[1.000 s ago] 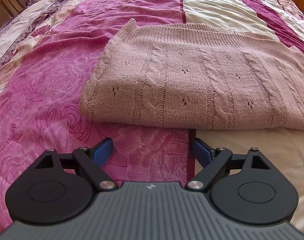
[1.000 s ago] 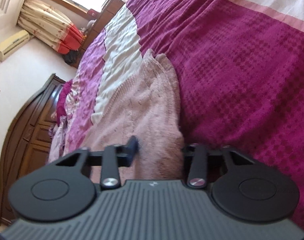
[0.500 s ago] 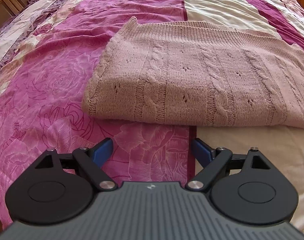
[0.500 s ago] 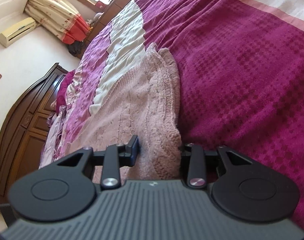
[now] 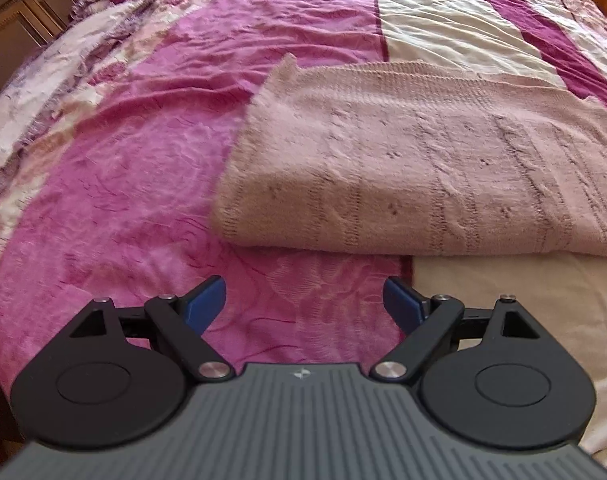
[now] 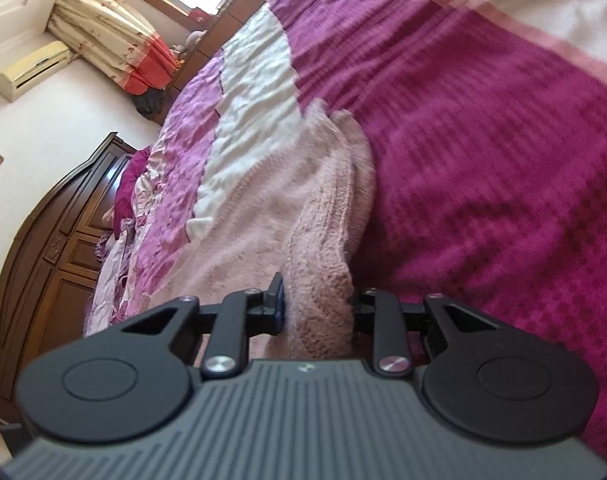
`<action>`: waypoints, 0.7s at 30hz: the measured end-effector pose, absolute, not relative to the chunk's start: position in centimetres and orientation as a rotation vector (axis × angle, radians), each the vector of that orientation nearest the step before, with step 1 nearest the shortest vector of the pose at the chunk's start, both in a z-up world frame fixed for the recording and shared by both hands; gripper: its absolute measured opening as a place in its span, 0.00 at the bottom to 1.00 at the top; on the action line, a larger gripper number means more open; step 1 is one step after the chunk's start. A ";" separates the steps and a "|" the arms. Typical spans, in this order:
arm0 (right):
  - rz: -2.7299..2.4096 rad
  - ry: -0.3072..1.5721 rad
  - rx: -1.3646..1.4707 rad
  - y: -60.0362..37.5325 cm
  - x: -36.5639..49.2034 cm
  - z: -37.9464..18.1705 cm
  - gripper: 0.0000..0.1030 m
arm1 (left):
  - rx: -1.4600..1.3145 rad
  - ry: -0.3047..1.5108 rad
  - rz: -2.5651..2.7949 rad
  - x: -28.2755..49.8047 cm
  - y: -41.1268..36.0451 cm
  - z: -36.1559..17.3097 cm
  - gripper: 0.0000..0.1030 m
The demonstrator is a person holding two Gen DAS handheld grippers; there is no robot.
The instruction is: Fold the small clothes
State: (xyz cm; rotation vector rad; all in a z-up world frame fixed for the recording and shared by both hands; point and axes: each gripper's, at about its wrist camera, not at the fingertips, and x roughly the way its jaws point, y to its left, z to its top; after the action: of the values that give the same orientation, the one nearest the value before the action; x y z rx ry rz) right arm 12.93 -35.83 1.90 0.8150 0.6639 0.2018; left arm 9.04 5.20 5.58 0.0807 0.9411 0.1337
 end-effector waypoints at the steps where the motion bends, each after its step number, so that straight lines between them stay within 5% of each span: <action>1: 0.209 0.655 0.811 -35.6 13.0 2.5 0.26 | 0.092 0.936 0.143 8.9 5.3 5.8 0.88; 21: 0.439 0.574 0.613 -25.6 16.4 12.2 0.25 | 0.072 0.902 0.231 7.7 12.2 9.0 0.88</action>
State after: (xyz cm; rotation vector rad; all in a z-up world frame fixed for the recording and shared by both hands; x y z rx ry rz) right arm 16.39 -25.64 12.19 0.6129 0.5739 0.4387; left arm 7.71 12.23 8.98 0.0716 0.9022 0.2306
